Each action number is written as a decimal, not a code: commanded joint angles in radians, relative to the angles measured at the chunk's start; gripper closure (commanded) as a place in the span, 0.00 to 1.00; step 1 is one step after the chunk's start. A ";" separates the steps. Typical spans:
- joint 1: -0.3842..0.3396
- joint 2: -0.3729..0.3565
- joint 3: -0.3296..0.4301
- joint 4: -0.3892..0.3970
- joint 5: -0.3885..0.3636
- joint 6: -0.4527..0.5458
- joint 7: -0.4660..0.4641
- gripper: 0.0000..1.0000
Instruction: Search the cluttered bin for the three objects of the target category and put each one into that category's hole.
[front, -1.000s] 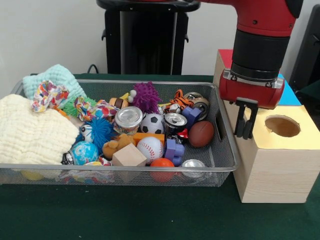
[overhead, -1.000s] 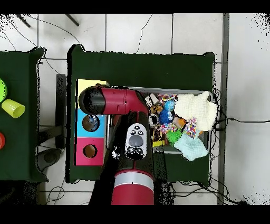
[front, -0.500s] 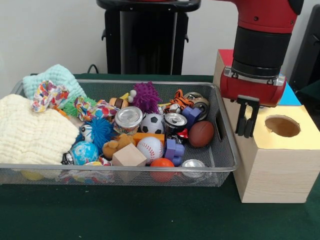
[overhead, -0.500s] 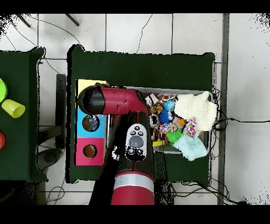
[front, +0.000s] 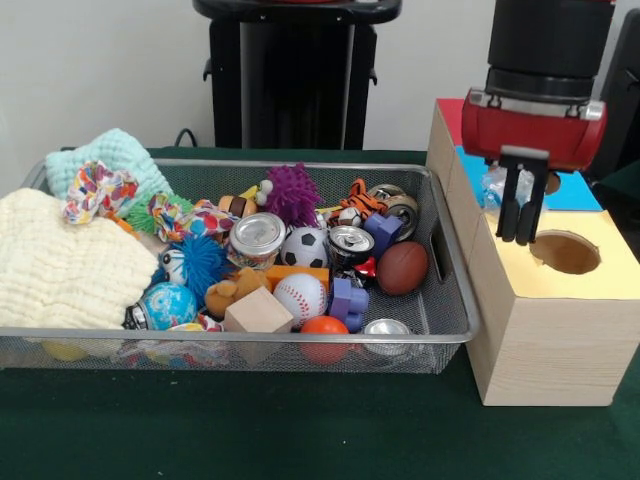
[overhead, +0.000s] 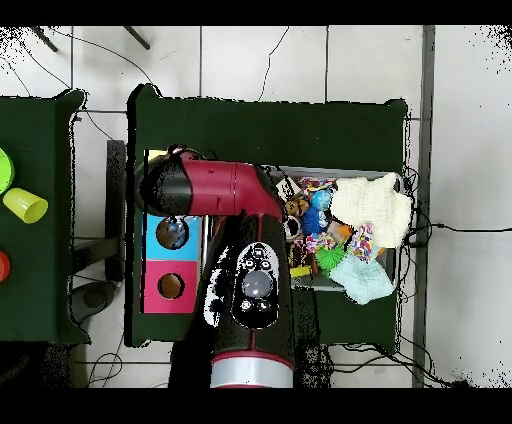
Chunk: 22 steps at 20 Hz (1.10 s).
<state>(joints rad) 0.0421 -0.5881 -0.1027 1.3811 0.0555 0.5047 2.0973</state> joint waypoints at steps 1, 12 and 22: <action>-0.001 -0.071 0.001 0.085 -0.046 0.137 0.030 1.00; -0.012 -0.046 0.015 0.101 -0.062 0.088 0.030 1.00; -0.035 -0.006 0.041 0.110 -0.080 0.026 0.022 1.00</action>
<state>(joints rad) 0.0416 -0.6596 -0.1075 1.3912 0.0284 0.5101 2.0973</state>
